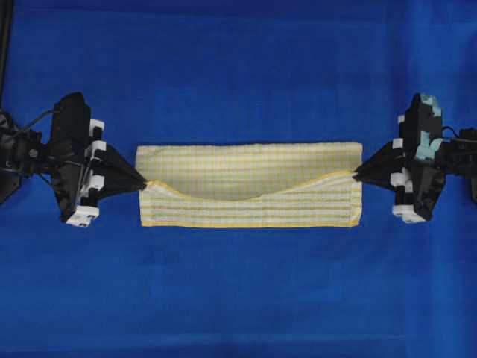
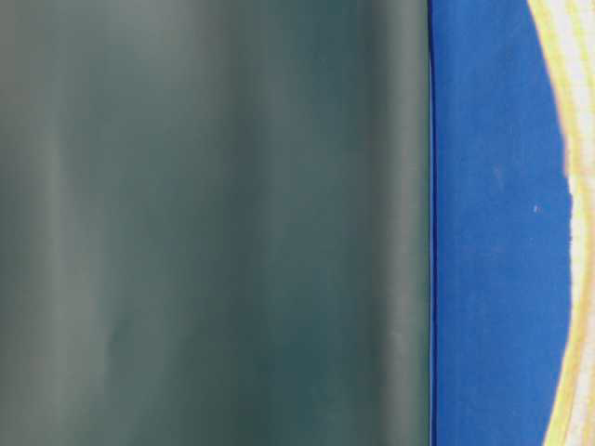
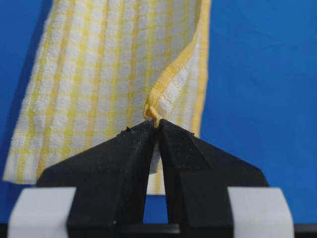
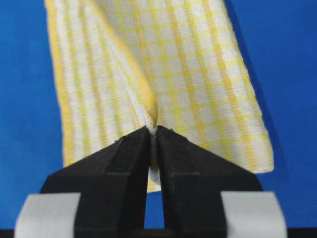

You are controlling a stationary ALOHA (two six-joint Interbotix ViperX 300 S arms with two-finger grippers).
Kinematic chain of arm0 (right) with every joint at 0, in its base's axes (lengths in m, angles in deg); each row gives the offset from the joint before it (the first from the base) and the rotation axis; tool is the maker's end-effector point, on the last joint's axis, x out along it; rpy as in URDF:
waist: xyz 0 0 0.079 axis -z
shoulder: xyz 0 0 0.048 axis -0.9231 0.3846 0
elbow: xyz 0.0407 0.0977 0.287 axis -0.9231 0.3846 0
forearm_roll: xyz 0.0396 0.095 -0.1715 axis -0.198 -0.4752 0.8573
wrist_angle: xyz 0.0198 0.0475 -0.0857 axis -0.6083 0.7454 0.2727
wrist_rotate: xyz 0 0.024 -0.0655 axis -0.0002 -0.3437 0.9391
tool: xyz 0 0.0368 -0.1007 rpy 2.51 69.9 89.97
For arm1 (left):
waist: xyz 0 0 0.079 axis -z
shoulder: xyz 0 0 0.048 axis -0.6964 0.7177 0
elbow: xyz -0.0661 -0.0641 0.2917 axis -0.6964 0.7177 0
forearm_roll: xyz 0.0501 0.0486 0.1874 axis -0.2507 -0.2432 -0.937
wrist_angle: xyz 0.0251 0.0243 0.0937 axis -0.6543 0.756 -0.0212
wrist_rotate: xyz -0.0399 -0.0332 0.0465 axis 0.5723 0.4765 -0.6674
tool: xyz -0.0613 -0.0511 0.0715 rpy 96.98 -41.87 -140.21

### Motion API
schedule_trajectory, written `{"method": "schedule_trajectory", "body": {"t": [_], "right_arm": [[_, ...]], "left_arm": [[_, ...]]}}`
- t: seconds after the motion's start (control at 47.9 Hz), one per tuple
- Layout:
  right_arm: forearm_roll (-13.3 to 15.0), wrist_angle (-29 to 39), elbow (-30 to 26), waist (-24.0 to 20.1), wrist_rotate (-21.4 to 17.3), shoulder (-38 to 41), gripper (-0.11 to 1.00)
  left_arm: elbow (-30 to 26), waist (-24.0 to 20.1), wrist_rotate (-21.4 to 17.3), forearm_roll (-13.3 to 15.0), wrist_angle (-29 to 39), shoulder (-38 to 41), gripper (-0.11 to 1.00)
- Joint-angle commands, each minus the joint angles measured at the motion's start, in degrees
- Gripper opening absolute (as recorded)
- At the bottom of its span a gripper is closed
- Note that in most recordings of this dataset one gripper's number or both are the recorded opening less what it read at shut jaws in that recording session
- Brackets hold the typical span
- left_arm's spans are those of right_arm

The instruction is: Fold the yellow towel.

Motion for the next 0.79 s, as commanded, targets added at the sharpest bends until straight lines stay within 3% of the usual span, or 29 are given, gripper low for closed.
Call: {"method": "schedule_trajectory", "body": {"t": [0.0,0.773], "right_arm": [[-1.23,-0.35,-0.88,-1.32,0.09,0.26,0.04],[-1.58,0.44,-4.48,-4.83,0.18,5.89,0.05]], "left_arm": [[-0.53,1.23,0.53,0.09,-0.26,-0.53,0.04],[-4.66,2.99,0.53,0.09,4.22,4.83,0.04]]}}
